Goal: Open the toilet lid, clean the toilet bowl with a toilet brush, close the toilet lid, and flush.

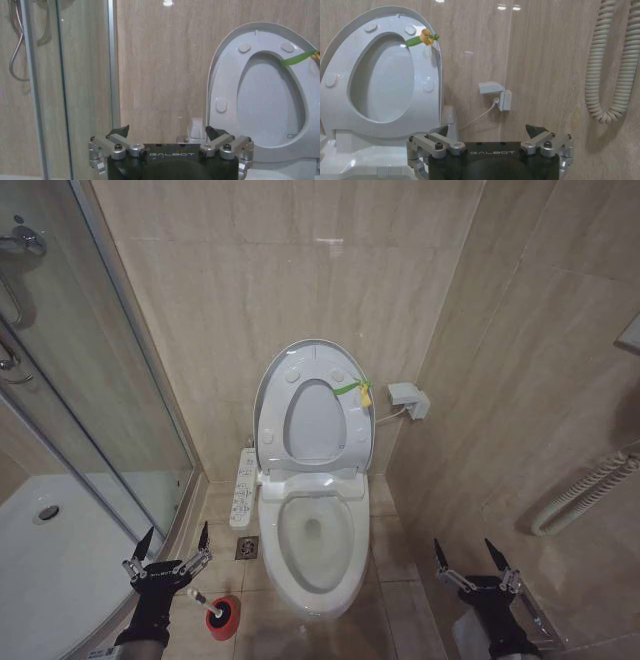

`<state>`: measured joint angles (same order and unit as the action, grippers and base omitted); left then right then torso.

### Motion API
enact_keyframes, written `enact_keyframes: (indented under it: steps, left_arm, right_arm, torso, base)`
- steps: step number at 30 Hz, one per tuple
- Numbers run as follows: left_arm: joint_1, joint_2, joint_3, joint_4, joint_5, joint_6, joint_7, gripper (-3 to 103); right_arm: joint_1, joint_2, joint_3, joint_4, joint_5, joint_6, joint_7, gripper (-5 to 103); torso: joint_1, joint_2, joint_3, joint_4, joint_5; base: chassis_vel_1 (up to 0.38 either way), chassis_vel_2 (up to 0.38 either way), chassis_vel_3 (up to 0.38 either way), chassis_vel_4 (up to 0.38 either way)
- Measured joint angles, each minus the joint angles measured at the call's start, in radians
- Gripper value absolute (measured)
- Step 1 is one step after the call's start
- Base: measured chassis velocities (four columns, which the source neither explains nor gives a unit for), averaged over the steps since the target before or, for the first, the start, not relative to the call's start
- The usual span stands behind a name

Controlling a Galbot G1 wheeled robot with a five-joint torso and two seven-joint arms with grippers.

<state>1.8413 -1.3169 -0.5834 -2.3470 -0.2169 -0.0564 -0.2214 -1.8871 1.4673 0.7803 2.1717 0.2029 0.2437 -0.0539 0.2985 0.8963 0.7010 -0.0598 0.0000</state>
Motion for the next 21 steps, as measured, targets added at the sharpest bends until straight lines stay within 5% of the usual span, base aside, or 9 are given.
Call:
enact_keyframes:
  steps: [21]
  left_arm:
    - [0.000, 0.000, 0.000, 0.000, 0.000, 0.000, 0.000, 99]
  right_arm:
    - [0.000, 0.000, 0.000, 0.000, 0.000, 0.000, 0.000, 100]
  torso:
    - [0.000, 0.000, 0.000, 0.0000, 0.0000]
  base:
    - [0.000, 0.000, 0.000, 0.000]
